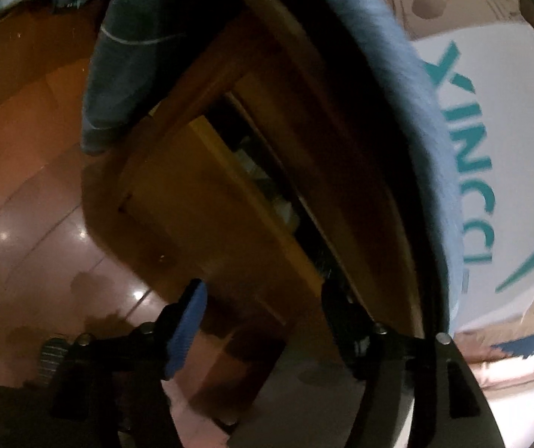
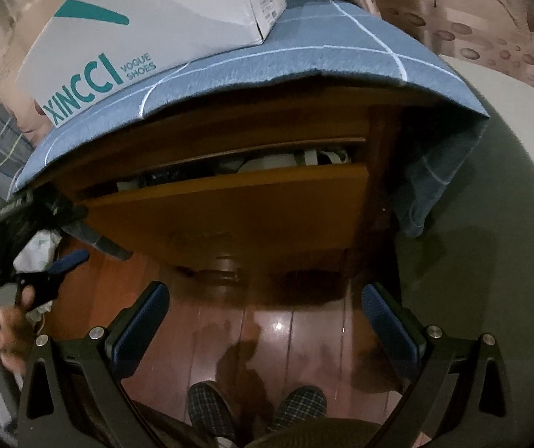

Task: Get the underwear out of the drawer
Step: 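Hook the left gripper on the drawer front and pull it open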

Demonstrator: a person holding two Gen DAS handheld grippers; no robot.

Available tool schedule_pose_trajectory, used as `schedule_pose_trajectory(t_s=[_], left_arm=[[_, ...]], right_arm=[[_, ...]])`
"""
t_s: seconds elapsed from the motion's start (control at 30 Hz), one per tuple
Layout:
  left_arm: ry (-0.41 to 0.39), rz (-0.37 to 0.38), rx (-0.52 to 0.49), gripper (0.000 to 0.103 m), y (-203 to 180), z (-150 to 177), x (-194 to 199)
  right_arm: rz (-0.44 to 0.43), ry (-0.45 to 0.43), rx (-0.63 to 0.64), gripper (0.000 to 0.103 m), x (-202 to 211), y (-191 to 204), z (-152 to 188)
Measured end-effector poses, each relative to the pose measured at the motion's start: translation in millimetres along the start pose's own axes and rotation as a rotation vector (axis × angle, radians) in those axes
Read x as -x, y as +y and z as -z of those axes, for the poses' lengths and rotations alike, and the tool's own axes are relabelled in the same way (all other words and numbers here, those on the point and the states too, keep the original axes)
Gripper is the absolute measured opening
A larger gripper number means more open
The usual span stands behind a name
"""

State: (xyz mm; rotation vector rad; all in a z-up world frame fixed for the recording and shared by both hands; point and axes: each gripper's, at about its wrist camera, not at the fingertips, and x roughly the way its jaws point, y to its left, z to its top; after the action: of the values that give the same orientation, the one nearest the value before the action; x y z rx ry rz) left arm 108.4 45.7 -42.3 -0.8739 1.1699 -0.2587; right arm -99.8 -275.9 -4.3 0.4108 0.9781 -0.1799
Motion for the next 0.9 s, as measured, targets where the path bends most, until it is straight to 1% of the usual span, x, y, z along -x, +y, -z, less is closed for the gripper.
schedule_pose_trajectory(t_s=[0.1, 0.3, 0.37, 0.43, 0.5, 0.57, 0.6, 0.63, 0.7, 0.73, 0.83, 0.9], left_arm=[[-0.002, 0.013, 0.054, 0.075, 5.9, -7.1, -3.8], [0.005, 0.042, 0.155, 0.075, 21.4, -26.0, -14.7], [0.008, 0.073, 0.195, 0.076, 29.0, -28.2, -17.8], [-0.003, 0.091, 0.214, 0.079, 35.3, -19.0, -29.9], [-0.011, 0.099, 0.22, 0.081, 37.6, -16.8, -32.2], [-0.018, 0.104, 0.247, 0.082, 46.1, -14.8, -34.9], [-0.016, 0.094, 0.276, 0.089, 53.2, -14.9, -36.0], [-0.011, 0.113, 0.314, 0.093, 61.1, -14.5, -39.6], [0.002, 0.175, 0.396, 0.094, 68.0, -10.4, -44.1], [-0.003, 0.173, 0.401, 0.094, 62.1, -8.5, -38.4], [-0.012, 0.15, 0.407, 0.095, 63.9, -10.3, -45.1], [-0.012, 0.146, 0.435, 0.096, 64.4, -9.5, -49.3]], right_arm=[[-0.004, 0.006, -0.009, 0.102, -0.7, -3.1, 0.4], [-0.014, 0.017, -0.033, 0.102, -2.3, -10.5, 2.0], [-0.016, 0.017, -0.033, 0.102, -5.1, -11.7, 1.6], [-0.016, 0.021, -0.03, 0.102, -6.2, -10.8, 2.0], [-0.017, 0.025, -0.028, 0.102, -6.3, -10.4, 2.3], [-0.019, 0.028, -0.031, 0.102, -6.3, -10.0, 2.5], [-0.02, 0.029, -0.033, 0.102, -6.4, -10.6, 2.6], [-0.02, 0.03, -0.035, 0.102, -6.6, -10.9, 2.7], [-0.022, 0.032, -0.039, 0.102, -6.5, -10.8, 2.7], [-0.023, 0.032, -0.04, 0.102, -5.7, -10.9, 3.0], [-0.022, 0.037, -0.038, 0.102, -6.3, -10.1, 2.5], [-0.021, 0.037, -0.037, 0.102, -6.5, -9.6, 2.4]])
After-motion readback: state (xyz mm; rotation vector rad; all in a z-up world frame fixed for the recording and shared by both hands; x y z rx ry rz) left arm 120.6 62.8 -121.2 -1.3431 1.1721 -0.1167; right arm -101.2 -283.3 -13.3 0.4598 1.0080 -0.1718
